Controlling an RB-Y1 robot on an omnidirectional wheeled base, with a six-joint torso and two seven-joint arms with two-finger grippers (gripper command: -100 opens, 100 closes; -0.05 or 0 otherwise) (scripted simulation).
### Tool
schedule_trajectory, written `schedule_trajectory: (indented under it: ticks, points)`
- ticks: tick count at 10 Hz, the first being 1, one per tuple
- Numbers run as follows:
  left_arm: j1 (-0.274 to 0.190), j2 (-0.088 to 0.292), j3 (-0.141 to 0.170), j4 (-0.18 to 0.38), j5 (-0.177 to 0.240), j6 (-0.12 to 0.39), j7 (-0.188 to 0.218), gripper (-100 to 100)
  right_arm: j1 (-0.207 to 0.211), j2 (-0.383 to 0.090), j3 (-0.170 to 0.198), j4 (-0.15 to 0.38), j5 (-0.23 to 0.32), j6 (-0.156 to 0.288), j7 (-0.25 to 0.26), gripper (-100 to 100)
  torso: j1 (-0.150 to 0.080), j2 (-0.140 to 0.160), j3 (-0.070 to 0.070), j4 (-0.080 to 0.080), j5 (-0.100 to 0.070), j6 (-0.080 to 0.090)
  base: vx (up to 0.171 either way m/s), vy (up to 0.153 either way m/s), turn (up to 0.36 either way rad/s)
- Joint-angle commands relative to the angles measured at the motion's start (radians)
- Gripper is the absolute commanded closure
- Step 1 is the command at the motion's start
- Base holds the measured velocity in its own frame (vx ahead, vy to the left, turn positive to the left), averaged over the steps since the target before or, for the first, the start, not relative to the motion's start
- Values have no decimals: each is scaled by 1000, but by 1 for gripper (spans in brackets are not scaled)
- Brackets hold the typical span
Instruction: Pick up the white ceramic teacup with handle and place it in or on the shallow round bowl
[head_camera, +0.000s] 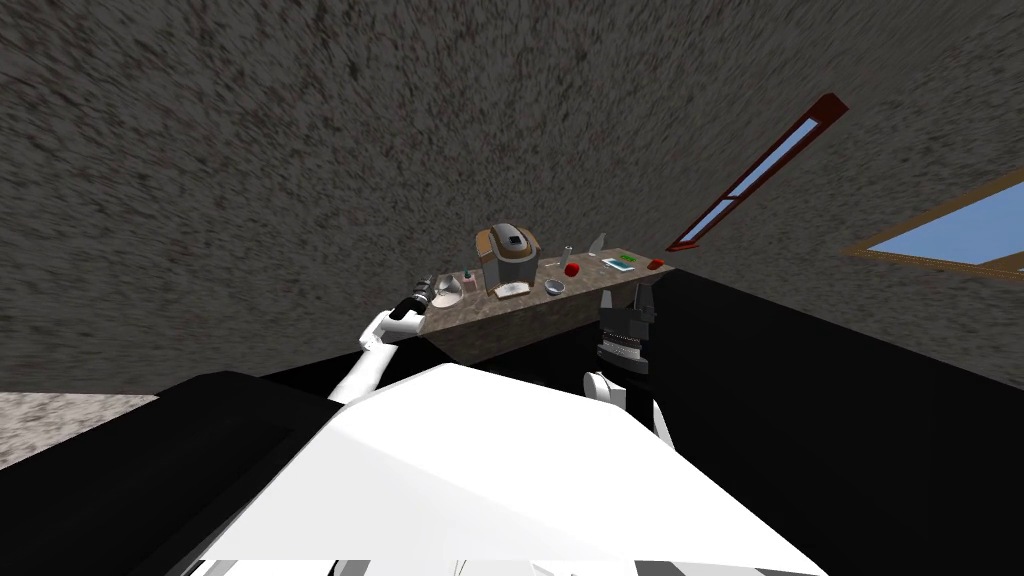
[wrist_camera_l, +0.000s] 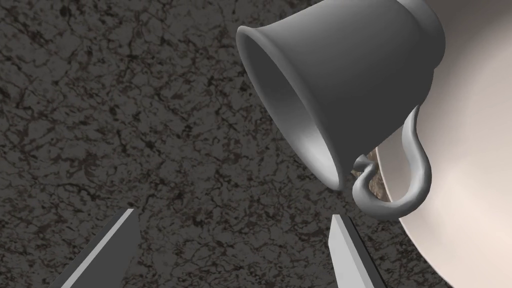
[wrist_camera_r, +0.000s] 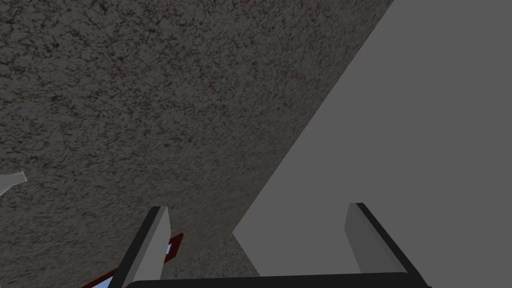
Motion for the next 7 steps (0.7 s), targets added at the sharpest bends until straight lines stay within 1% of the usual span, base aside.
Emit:
schedule_trajectory:
  ticks: [1,2,7]
  points:
    - [0,0,0,0,0,0,0,-100,0,0,0,0,0,0,0,0,0,0,0,0,0,0,9,2,-2]
    - [1,1,0,-2,1,4,1,0,0,0,0,0,0,0,0,0,0,0,0,0,0,0,0,0,0]
    - [0,1,0,-2,1,3,1,0,0,0,0,0,0,0,0,0,0,1,1,0,0,0,0,0,0]
